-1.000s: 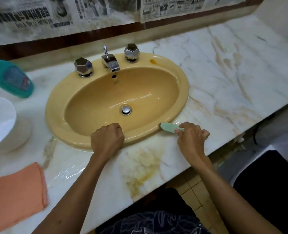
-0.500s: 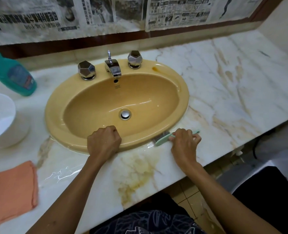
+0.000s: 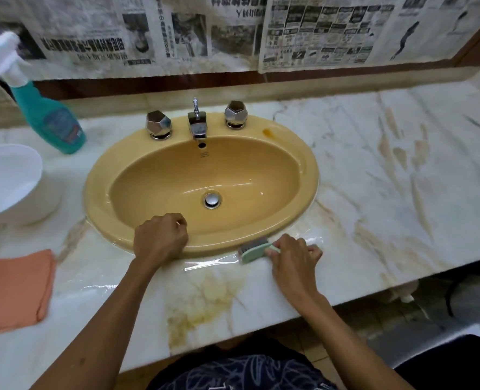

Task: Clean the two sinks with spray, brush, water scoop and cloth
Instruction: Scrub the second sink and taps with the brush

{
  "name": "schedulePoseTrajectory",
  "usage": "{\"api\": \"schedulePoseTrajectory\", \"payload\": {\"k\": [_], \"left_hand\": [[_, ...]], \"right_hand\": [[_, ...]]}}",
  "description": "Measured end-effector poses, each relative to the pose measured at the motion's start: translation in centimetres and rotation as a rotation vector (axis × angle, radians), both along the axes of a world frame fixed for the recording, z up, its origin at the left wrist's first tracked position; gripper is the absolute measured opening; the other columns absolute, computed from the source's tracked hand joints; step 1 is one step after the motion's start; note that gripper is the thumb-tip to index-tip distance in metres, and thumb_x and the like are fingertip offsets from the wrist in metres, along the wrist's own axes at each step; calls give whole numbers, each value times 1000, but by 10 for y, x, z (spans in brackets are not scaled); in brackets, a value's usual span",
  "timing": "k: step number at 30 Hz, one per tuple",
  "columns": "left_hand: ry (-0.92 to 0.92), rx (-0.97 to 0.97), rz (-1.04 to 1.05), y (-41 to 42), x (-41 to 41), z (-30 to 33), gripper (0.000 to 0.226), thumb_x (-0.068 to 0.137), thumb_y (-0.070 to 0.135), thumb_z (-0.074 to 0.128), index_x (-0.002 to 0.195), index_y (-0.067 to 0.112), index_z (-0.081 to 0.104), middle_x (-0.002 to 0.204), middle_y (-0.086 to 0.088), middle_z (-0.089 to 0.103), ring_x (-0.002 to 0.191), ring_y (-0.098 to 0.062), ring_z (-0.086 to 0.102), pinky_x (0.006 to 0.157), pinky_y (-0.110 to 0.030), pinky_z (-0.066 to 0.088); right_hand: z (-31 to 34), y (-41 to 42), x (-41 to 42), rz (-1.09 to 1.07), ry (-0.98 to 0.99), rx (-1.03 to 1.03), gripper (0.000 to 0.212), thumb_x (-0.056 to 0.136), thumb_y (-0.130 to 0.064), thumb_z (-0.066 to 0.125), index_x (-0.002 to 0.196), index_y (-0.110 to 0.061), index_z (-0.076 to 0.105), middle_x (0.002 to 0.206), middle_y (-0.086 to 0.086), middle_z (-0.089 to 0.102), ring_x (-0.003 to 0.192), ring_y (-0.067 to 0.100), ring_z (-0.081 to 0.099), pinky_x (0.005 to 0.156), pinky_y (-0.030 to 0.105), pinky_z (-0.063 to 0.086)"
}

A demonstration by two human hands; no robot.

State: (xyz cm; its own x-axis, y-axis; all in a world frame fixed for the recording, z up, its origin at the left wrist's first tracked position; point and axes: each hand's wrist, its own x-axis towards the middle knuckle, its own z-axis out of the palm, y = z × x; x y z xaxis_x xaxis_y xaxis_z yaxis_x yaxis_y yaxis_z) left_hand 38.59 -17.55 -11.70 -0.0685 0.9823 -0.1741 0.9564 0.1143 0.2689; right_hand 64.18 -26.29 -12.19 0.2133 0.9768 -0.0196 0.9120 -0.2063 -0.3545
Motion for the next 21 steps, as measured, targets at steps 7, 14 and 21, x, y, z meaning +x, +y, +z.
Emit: {"api": "schedulePoseTrajectory", "payload": {"k": [7, 14, 21], "left_hand": [[-88, -29, 147, -3, 10, 4, 30, 86, 19, 49, 98, 36, 72, 99, 0, 73, 94, -28, 62, 73, -32, 42], [-412, -20, 201, 7, 64, 13, 27, 85, 14, 52, 84, 36, 68, 88, 3, 72, 96, -25, 63, 88, -39, 49], [-115, -9, 158, 1, 113, 2, 31, 88, 16, 42, 100, 28, 69, 98, -2, 72, 93, -26, 62, 85, -35, 37]], "right_hand": [[28, 32, 58, -164, 176, -24, 24, 97, -39, 54, 95, -17, 61, 88, 3, 70, 94, 28, 63, 79, 32, 22], [61, 36, 6, 280, -100, -213, 28, 102, -37, 40, 103, -11, 53, 104, 14, 67, 97, 38, 60, 70, 37, 34], [99, 117, 88, 190, -304, -311, 20, 94, -32, 56, 89, -16, 47, 105, 10, 63, 101, 34, 59, 81, 37, 31]]}}
